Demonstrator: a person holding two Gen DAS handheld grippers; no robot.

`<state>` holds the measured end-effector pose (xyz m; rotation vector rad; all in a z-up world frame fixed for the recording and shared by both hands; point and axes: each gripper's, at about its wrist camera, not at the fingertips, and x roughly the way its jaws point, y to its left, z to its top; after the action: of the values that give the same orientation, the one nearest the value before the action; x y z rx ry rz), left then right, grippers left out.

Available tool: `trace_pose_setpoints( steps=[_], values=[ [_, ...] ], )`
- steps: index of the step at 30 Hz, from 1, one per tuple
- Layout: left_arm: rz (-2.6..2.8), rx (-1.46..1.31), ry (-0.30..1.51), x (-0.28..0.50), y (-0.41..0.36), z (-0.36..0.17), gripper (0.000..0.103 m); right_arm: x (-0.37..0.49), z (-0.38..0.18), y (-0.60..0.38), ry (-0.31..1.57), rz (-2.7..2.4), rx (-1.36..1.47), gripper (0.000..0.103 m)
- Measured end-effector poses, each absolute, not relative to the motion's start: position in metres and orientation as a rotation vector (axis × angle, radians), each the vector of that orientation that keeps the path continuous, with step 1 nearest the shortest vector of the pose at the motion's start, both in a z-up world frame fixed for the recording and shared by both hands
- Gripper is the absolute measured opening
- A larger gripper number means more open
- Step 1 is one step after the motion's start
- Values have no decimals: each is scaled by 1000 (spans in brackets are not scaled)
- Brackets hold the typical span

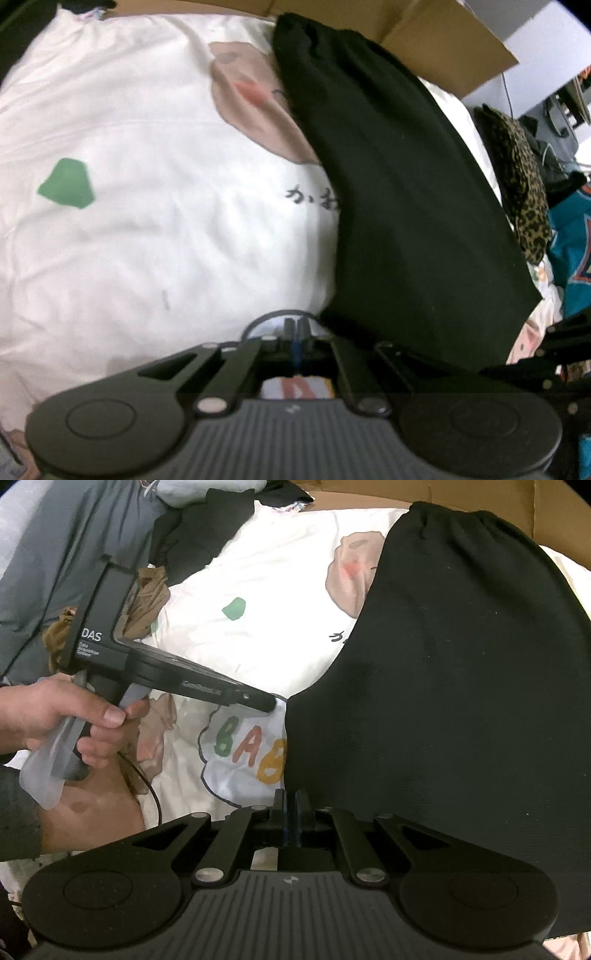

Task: Fold clothes

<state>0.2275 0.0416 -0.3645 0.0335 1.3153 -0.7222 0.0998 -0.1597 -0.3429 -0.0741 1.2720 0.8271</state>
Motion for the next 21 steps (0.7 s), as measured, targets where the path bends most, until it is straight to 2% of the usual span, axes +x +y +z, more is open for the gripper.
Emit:
trace_pose_setpoints(
  steps=[12, 16, 18, 21],
  values=[
    [-858, 35, 1202, 230, 2, -342, 2, 109, -366, -181, 1228, 705, -93, 6],
    [-944, 97, 1179, 221, -18, -343, 11, 113, -373, -183, 1195, 665, -85, 8],
    [-975, 127, 1159, 217, -29, -343, 14, 117, -373, -181, 1162, 649, -75, 23],
    [-1035, 158, 1116, 212, -44, -344, 21, 122, -375, -174, 1111, 642, -85, 30]
  ],
)
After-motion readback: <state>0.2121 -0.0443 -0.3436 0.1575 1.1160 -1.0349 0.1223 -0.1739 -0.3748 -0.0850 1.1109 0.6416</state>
